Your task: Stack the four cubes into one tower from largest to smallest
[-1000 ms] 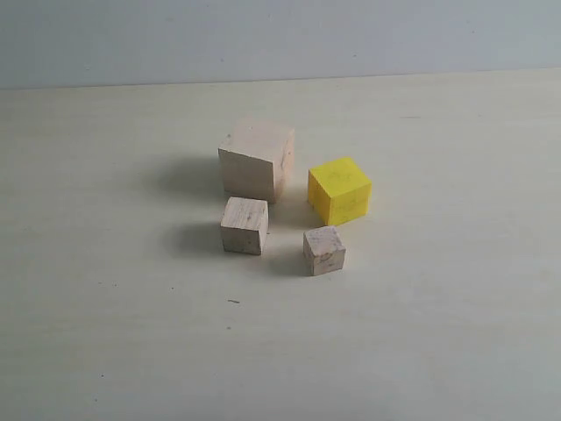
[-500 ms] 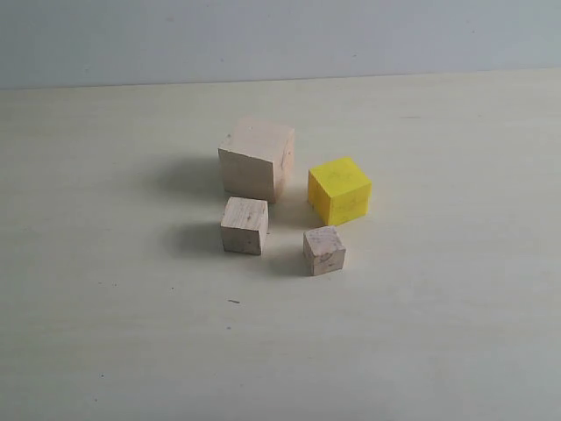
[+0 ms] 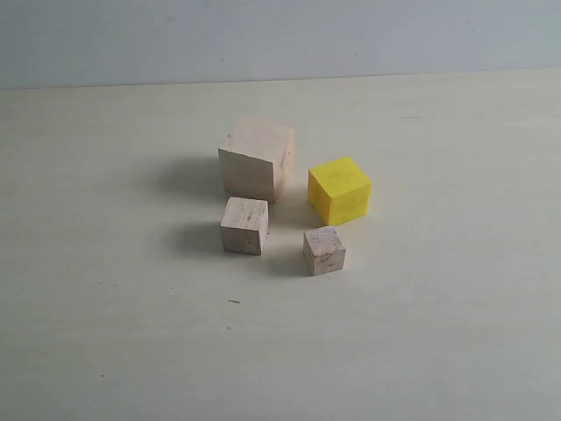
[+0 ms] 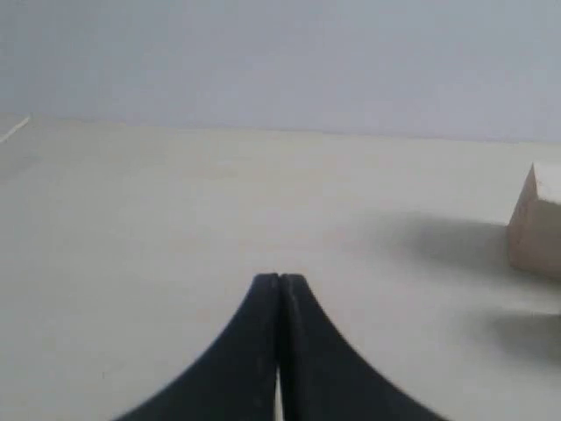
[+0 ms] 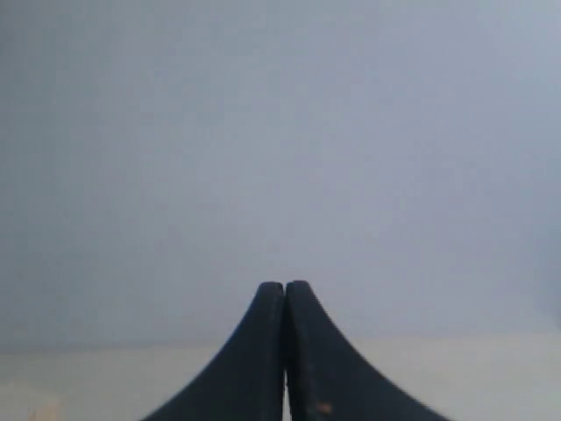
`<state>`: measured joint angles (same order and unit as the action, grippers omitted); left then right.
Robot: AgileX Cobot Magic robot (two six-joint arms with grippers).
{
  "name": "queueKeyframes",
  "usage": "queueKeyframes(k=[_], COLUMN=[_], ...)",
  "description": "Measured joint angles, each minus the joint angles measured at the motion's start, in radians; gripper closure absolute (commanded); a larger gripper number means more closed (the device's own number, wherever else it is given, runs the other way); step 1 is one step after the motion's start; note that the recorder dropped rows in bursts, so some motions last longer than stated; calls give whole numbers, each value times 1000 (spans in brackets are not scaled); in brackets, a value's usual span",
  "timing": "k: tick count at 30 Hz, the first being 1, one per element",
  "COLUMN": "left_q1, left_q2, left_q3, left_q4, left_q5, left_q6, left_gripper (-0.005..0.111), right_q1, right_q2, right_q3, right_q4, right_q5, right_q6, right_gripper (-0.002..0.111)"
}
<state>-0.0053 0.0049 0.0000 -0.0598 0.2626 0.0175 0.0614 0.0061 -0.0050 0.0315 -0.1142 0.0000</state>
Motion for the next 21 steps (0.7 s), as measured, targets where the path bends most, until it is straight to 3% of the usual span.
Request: queueKeyframes(k=[7, 14, 21], left_q1=[0, 0, 0], left_q2=[0, 0, 0], left_q3=[-1, -1, 0], left_q4=[1, 1, 1], left_q5=[-311, -370, -481], left_q6=[0, 0, -91], left_gripper=[107, 107, 107], right_q1=[0, 0, 0], right_q2=[0, 0, -2], right_q3=[0, 0, 0], right_q4=[0, 0, 90], right_q5=[-218, -274, -483], right_q6=[0, 0, 49], right_gripper=[108, 108, 108])
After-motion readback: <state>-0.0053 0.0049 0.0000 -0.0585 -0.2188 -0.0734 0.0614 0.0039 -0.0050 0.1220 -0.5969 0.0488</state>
